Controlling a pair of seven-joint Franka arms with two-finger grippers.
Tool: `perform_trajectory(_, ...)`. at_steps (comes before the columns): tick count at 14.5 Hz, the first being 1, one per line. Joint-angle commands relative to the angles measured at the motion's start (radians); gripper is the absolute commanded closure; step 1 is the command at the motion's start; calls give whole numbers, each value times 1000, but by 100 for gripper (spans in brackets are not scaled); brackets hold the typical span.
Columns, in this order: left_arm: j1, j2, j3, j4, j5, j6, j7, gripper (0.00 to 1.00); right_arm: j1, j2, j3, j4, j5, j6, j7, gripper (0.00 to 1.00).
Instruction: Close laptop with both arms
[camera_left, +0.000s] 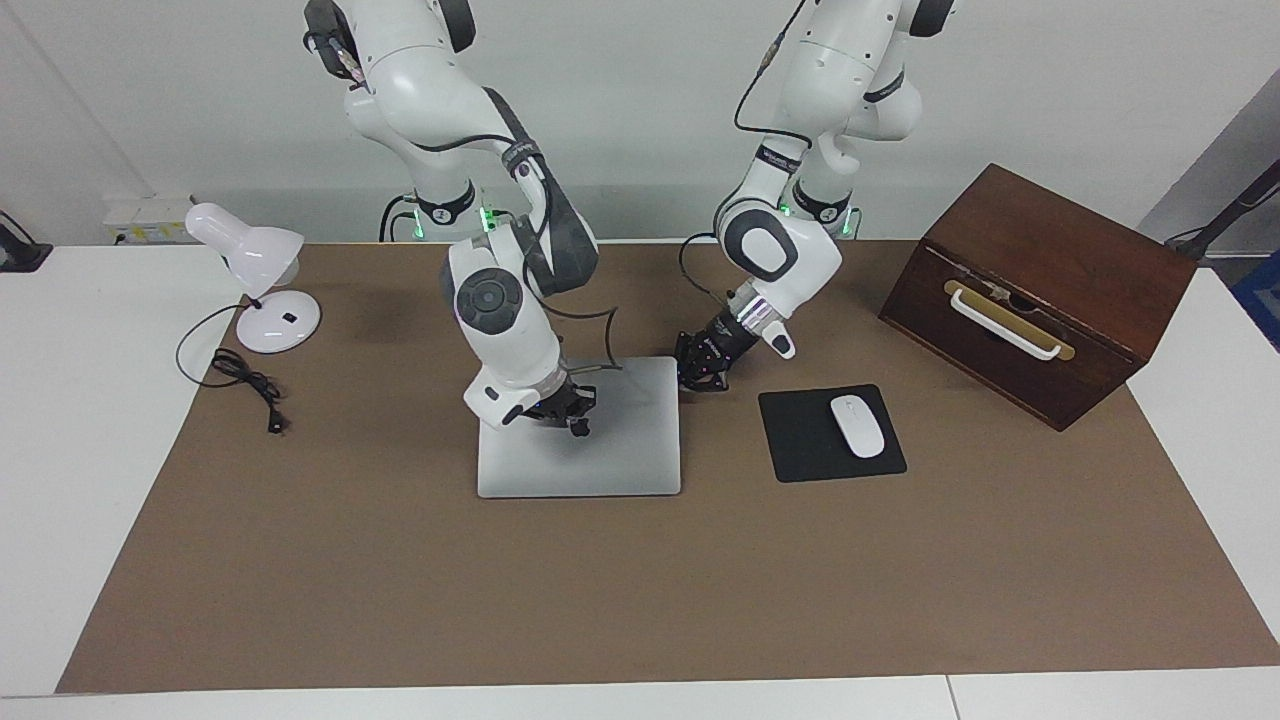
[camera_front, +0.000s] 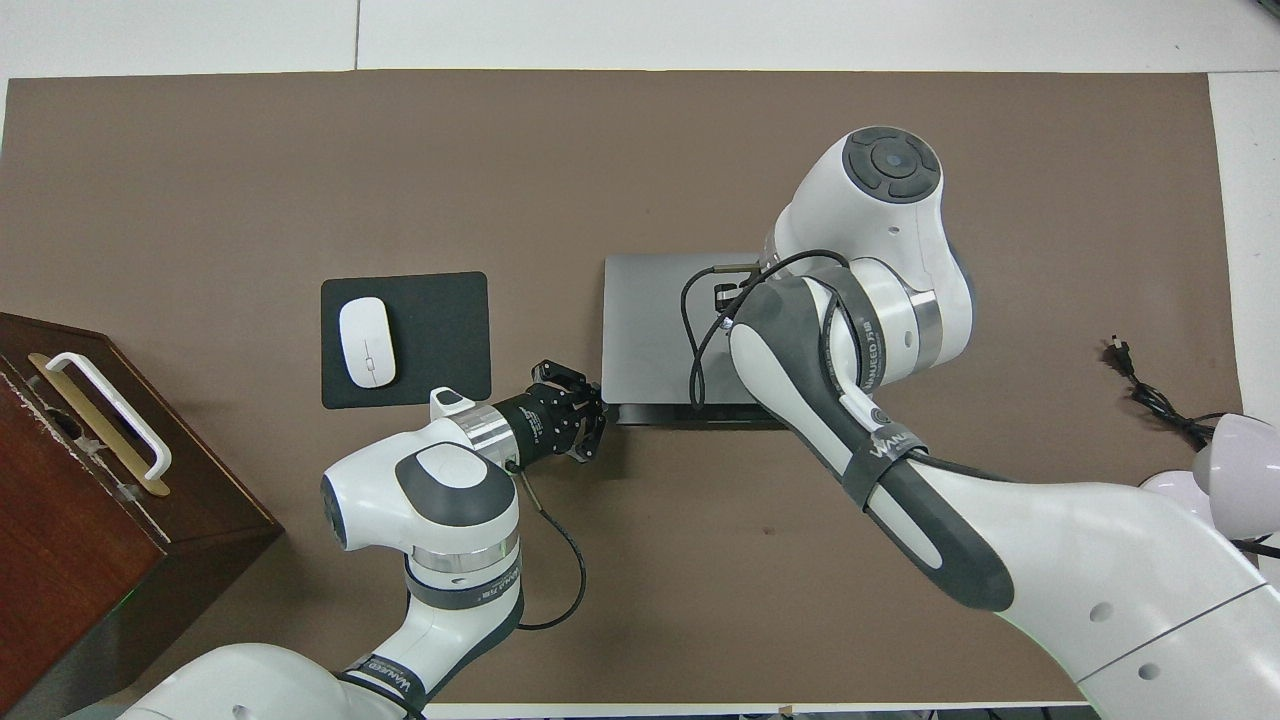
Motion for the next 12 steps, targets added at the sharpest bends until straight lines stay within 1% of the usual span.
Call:
perform_trajectory(1, 8, 68, 10, 7, -17, 38, 53, 100, -15, -28, 14, -49, 24, 32, -16, 100)
perform_trajectory(4, 8, 68, 10, 7, -19, 39, 53, 100, -15, -28, 14, -71, 24, 60, -17, 100)
perform_trajectory(12, 8, 68, 10, 7, -19, 39, 53, 100, -15, -28, 14, -72, 22, 58, -17, 100)
